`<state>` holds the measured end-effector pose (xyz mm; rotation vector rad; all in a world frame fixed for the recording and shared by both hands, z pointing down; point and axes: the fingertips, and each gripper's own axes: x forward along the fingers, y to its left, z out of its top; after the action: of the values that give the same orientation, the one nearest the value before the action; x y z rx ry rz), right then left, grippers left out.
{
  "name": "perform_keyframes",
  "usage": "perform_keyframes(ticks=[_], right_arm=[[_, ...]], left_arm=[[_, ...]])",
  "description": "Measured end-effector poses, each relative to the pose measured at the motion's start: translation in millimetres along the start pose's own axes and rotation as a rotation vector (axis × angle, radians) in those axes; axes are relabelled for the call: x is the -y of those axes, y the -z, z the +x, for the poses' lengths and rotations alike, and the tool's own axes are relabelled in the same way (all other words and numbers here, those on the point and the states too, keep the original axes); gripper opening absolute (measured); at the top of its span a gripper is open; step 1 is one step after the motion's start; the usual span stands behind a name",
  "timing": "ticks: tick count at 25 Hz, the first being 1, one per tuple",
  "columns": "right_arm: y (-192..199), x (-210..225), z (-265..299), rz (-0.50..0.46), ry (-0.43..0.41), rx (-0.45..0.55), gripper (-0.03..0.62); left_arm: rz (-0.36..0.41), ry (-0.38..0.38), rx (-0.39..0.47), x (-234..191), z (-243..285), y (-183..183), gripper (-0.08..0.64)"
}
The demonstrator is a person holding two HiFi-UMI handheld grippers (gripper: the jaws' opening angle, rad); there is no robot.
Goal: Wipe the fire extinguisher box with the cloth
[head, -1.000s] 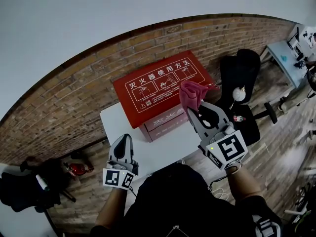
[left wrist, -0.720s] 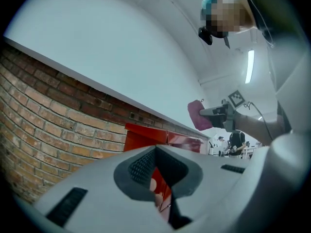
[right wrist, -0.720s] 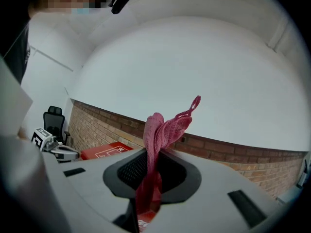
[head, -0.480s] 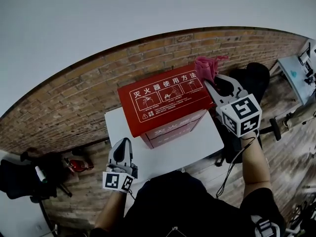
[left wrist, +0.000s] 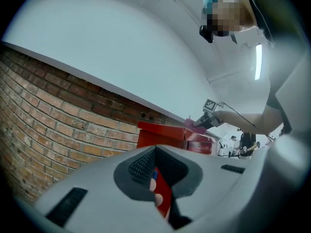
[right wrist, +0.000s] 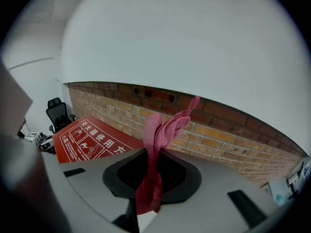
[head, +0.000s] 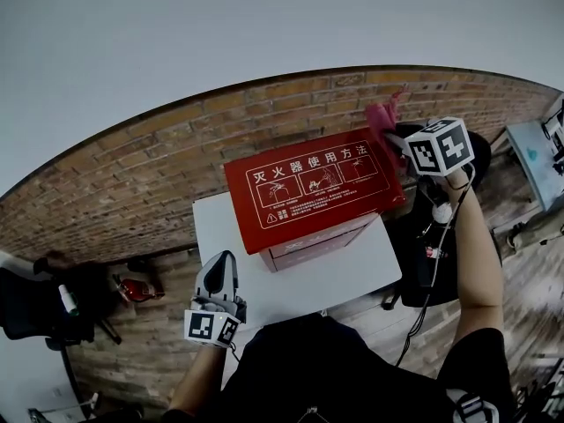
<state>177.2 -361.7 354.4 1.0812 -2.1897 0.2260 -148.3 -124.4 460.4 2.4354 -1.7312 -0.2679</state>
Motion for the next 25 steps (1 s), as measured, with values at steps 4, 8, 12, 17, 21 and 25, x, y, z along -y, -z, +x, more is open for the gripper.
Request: perform_keyframes(ticks=[4,8,12,17,21,25], right_arm=[[9.3,8.2,17.1,-0.021,0.008,-0.119,0.075],[17.3,8.0,31.1,-0.036,0.003,-0.201,0.075],[22.0,1.2,40.2,-0.058,-0.010,-0.251,0.075],[23.4,-3.7,43.8,-0.083,-0.014,-0.283,0.075],[23.3,-7.6,44.8,-0.115,-0.007,-0.313,0.075],[23.1,-12.1,45.6,-0.147,0.000,-0.339,0.075]], left_arm=[[-0.011,-0.012,0.001,-3.9,-1.0,3.2,0.038],[-0.017,-0.014,0.003,-6.0,-1.4,5.0,0.038],[-0.016,-0.012,0.012,-6.0,-3.7,3.2,0.038],[0.005,-0.011,0.015,-7.8,-7.0,-0.3,0.038],[0.017,-0.008,0.028,-11.7,-10.2,-3.1,0.038],[0.018,-0.008,0.038,-11.9,-11.6,-6.9,0.038]])
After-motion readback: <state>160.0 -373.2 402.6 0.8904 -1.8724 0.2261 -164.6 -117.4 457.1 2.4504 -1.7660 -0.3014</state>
